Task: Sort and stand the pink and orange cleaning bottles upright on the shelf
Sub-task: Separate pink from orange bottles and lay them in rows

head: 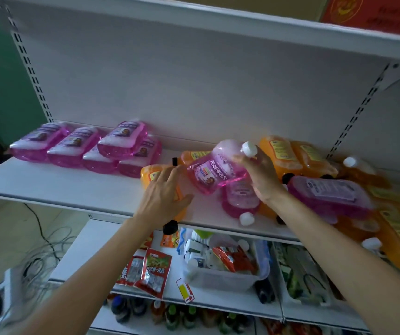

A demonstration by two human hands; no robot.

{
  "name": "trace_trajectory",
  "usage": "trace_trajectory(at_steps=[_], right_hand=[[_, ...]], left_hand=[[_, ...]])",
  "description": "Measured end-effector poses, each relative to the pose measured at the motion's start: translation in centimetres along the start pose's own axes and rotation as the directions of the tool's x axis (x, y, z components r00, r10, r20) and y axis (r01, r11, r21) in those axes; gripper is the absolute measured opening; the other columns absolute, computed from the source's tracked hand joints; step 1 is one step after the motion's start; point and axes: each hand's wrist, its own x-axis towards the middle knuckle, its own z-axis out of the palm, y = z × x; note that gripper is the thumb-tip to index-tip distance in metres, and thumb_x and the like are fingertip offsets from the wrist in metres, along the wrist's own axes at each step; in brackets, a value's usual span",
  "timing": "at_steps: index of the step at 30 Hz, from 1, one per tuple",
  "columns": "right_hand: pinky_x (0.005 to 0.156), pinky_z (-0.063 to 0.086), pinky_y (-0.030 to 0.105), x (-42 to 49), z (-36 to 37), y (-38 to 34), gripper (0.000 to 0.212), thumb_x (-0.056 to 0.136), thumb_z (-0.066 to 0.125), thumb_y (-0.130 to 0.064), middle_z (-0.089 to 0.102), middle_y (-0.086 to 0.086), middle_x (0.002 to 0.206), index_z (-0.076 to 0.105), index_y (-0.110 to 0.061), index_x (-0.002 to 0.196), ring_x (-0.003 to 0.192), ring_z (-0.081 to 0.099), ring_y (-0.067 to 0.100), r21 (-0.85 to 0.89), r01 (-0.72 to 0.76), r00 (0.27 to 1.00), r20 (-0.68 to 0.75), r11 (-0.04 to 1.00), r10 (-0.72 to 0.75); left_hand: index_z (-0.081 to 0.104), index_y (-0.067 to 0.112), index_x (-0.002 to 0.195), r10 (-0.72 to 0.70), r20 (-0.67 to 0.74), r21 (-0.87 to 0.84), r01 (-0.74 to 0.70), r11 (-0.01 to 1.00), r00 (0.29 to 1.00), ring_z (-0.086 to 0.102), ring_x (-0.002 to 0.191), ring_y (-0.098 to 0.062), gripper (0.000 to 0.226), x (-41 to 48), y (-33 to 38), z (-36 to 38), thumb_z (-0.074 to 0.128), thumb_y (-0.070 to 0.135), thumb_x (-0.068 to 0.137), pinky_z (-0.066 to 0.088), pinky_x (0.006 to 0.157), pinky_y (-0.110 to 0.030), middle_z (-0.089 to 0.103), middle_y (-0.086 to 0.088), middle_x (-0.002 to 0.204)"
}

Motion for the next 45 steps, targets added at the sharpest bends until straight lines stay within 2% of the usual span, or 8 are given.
trace_trajectory(at_steps=[5,10,15,19,23,31,38,45], right_hand=[[0.077,0.048,0.037,0.4,1.1,-1.5,0.049,0.052,0.076,-0.057,0.064,0.001,0.093,0.061,-0.023,0.085,0.089,0.062,0.019,0.139,-0.04,0.999,-0.022,0.989,0.044],[0.086,0.051,0.046,0.8,4.1,-2.7,0.079,0.05,0.069,-0.077,0.065,0.014,0.097,0.06,-0.014,0.096,0.09,0.065,0.029,0.119,-0.052,0.998,0.029,0.992,0.049],[0.088,0.052,0.049,2.3,8.2,-5.0,0.094,0.051,0.06,-0.084,0.063,0.022,0.104,0.058,-0.006,0.102,0.095,0.065,0.034,-0.007,-0.005,0.998,0.055,1.0,0.006],[0.07,0.053,0.024,3.9,11.7,-5.6,0.038,0.083,0.063,-0.033,0.061,-0.003,0.103,0.05,-0.023,0.117,0.084,0.065,0.0,-0.112,0.077,0.972,0.228,0.991,-0.05],[0.077,0.056,0.025,5.1,16.1,-5.4,0.079,0.071,0.078,-0.027,0.052,-0.008,0.122,0.034,-0.029,0.136,0.098,0.059,0.002,-0.299,0.227,0.954,0.261,0.927,-0.149],[0.071,0.053,0.017,8.9,25.8,-5.1,0.073,0.07,0.08,-0.019,0.054,-0.006,0.115,0.041,-0.024,0.132,0.089,0.058,-0.006,-0.23,0.223,0.957,0.239,0.947,-0.167],[0.084,0.047,0.027,12.4,31.2,-2.5,0.078,0.076,0.076,-0.027,0.049,-0.006,0.119,0.033,-0.022,0.141,0.105,0.05,0.011,-0.33,0.182,0.972,0.2,0.926,-0.12],[0.086,0.04,0.025,14.4,32.1,-1.3,0.074,0.084,0.065,-0.042,0.052,0.006,0.133,0.028,-0.024,0.145,0.116,0.052,0.022,-0.561,0.114,0.98,0.201,0.82,0.001]], left_hand=[[0.034,0.012,0.139,0.068,-0.084,-0.119,-0.078,0.99,0.994,0.051,0.112,-0.025,0.081,-0.2,0.0,-0.1,0.055,0.058,0.075,0.043,0.083,-0.033,0.053,-0.011,0.127],[0.022,0.015,0.14,0.2,-0.077,-0.355,-0.214,0.91,0.977,0.058,0.095,-0.001,0.074,-0.1,1.6,-0.7,0.055,0.048,0.082,0.046,0.081,-0.006,0.056,0.004,0.111],[0.021,0.017,0.141,0.093,-0.178,-0.487,-0.17,0.856,0.98,0.063,0.096,-0.008,0.082,2.0,-0.9,-2.6,0.059,0.05,0.076,0.056,0.077,-0.026,0.059,0.001,0.113],[0.02,0.034,0.135,0.007,-0.191,-0.567,-0.116,0.815,0.982,0.063,0.091,0.003,0.072,2.9,-4.7,-5.4,0.062,0.039,0.078,0.053,0.071,-0.015,0.059,0.011,0.106],[0.025,0.034,0.133,-0.12,-0.166,-0.714,-0.036,0.699,0.979,0.065,0.091,-0.003,0.069,3.7,-9.0,-7.8,0.068,0.036,0.079,0.057,0.073,-0.028,0.059,0.01,0.107],[0.017,0.009,0.145,0.112,-0.22,-0.348,-0.185,0.919,0.969,0.053,0.107,-0.006,0.105,3.7,-19.3,-12.9,0.068,0.052,0.064,0.044,0.085,-0.014,0.051,0.003,0.122],[0.04,0.012,0.13,0.128,-0.287,-0.125,-0.169,0.978,0.949,0.058,0.075,0.0,0.069,1.0,-26.4,-12.9,0.077,0.01,0.071,0.052,0.069,-0.015,0.059,-0.015,0.109],[0.037,0.018,0.131,0.134,-0.209,-0.108,-0.159,0.981,0.969,0.062,0.071,-0.009,0.061,0.3,-27.8,-12.3,0.063,0.022,0.076,0.055,0.053,-0.033,0.055,-0.009,0.112]])
